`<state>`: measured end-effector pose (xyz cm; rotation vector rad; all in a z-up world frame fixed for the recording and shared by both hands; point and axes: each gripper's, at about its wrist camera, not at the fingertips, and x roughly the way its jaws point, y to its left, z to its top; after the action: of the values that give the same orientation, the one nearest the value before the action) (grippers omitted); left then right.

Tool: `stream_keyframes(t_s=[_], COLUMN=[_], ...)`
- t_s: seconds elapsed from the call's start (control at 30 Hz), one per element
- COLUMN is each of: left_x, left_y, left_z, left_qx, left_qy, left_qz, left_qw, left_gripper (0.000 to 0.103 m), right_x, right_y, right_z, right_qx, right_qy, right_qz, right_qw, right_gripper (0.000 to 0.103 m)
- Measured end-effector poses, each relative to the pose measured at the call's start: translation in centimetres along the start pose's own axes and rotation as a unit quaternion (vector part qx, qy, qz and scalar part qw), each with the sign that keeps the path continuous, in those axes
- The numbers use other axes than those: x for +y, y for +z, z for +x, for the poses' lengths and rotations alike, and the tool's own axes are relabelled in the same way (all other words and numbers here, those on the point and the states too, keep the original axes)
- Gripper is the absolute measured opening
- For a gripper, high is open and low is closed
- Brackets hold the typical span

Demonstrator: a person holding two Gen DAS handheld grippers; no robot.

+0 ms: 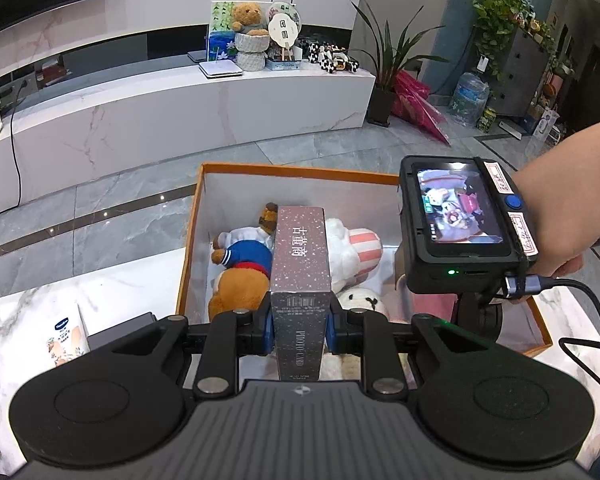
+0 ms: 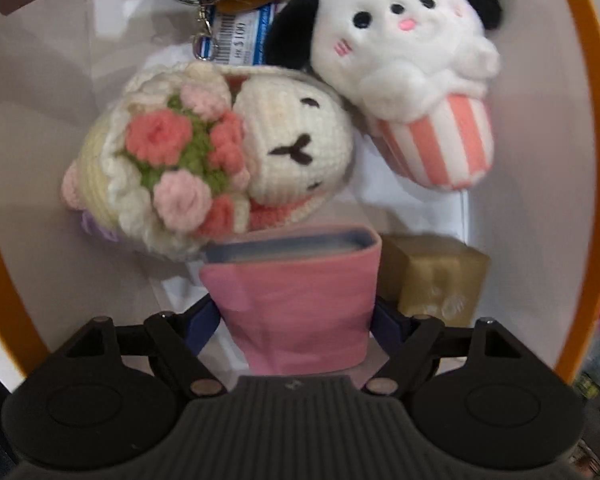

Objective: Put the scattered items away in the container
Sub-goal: 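Open the right tool to drop the notebook while the left tool releases the purple box inside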

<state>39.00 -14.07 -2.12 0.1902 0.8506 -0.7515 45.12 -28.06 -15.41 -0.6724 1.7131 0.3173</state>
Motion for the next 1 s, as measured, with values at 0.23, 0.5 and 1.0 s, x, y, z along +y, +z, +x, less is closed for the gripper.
stream_keyframes(t_s=[0.23, 0.5, 1.0], left_x=[-0.2, -1.3, -5.0], left_y=[-0.1, 0.6, 2.1], left_z=[0.4, -0.5, 1.1], left_qx=[0.006, 0.0, 0.022], left_qy=[-0.004, -0.001, -0.024], left_qz=[0.002, 0.012, 0.054], left_qw=[1.0, 0.9999, 0.998], left_gripper=[0.027, 0.027, 0.027], right_x=[-0.6, -2.6, -1.6], right_y=[-2.7, -4.1, -9.6], right_z=[-3.6, -4.8, -9.4], right_qx=[-0.078, -0.126, -0.19], right_qy=[-0.004, 0.075, 0.041], right_qz=[0.026, 0.076, 0.107], right_qw=[0.997, 0.986, 0.975], right_gripper=[0.083, 0.031, 0.038])
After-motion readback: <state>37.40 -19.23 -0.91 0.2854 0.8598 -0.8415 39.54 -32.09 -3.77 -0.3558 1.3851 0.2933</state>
